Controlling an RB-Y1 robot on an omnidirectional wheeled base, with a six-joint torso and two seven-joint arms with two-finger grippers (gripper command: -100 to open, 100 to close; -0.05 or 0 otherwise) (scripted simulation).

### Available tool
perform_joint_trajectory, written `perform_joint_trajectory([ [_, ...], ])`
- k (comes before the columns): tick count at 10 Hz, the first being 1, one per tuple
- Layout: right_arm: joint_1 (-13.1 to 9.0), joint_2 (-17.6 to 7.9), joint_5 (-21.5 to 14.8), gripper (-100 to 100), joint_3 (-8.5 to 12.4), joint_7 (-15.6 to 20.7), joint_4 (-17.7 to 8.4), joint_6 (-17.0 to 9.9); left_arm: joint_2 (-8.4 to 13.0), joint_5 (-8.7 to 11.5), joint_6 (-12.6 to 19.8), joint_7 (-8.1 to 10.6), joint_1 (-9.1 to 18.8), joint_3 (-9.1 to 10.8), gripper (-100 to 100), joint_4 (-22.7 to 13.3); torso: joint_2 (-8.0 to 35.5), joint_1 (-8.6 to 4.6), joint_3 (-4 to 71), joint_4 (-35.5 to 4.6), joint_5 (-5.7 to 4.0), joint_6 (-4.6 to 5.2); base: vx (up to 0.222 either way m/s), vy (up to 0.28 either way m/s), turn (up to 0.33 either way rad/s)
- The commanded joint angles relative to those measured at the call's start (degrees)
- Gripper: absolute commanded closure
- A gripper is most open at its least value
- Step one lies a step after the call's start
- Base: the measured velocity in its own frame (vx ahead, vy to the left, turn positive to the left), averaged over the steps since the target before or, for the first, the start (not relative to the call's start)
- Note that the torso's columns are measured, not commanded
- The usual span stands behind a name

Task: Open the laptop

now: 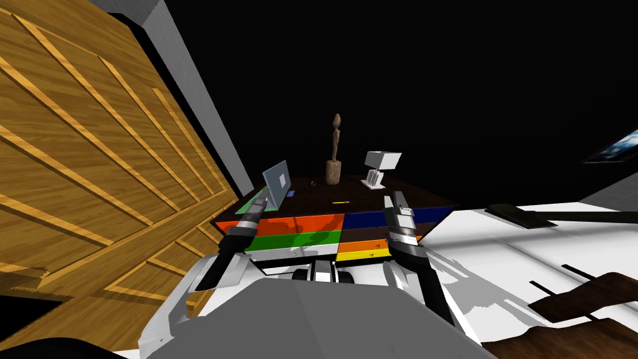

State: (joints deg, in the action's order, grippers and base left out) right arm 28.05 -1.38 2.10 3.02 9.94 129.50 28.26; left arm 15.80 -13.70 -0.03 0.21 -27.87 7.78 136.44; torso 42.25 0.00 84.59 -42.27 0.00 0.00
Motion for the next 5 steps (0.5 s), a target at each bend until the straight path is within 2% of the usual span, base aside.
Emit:
perform_joint_trajectory([
  [1, 0.0, 0.0, 0.0, 0, 0.0, 0.0, 0.0, 0.0, 2.3, 0.8, 2.8, 0.95, -0.7, 1.42, -100, 1.0, 0.0, 0.03, 0.0, 0.0, 0.01, 0.0, -0.003, -0.026, -0.025],
  [5, 0.0, 0.0, 0.0, 0, 0.0, 0.0, 0.0, 0.0, 5.9, 1.9, 7.1, 2.28, -1.9, 3.48, -100, 2.3, 0.0, -0.02, 0.0, 0.0, 0.0, 0.0, -0.004, -0.026, -0.032],
])
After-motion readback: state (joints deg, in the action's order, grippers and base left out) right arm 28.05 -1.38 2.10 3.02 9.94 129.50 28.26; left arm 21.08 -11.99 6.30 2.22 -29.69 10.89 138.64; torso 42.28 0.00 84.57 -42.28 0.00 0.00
